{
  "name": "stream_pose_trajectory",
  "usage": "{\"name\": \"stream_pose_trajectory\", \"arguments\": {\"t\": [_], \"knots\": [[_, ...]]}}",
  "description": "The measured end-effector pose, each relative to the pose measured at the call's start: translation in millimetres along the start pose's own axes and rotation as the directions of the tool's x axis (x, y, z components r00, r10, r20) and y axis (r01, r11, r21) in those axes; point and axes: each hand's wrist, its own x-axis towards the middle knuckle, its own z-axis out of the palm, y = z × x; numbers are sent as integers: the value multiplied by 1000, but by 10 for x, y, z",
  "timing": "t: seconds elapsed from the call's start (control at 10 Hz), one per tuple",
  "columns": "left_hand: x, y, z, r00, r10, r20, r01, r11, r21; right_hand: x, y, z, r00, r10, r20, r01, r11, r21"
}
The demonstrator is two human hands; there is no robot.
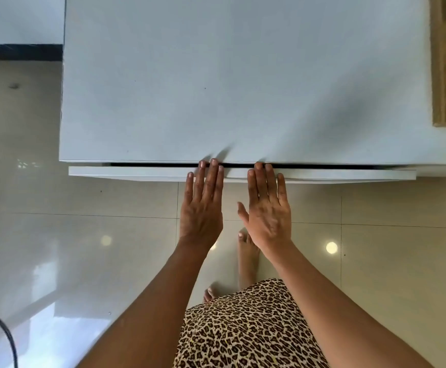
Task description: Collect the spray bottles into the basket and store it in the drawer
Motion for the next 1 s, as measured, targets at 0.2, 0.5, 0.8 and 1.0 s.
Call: {"name": "stream_pose_trajectory", "arguments": {"t": [0.2, 0.5, 0.8, 1.0], "knots": [[131, 153, 154, 999, -51, -19, 51, 999, 11, 80, 11, 191, 1000, 13, 0, -13, 999, -39], [148, 105, 307, 996, -86, 37, 79, 986, 143, 145, 63, 286, 1000, -17, 8, 17, 1000, -24], [50, 103, -1, 995, -98, 15, 97, 993, 62, 14, 66, 31, 994, -47, 97, 49, 998, -27], [-155, -10, -336, 993, -89, 84, 91, 995, -27, -171, -1, -331, 992, -65, 110, 71, 996, -49]]}}
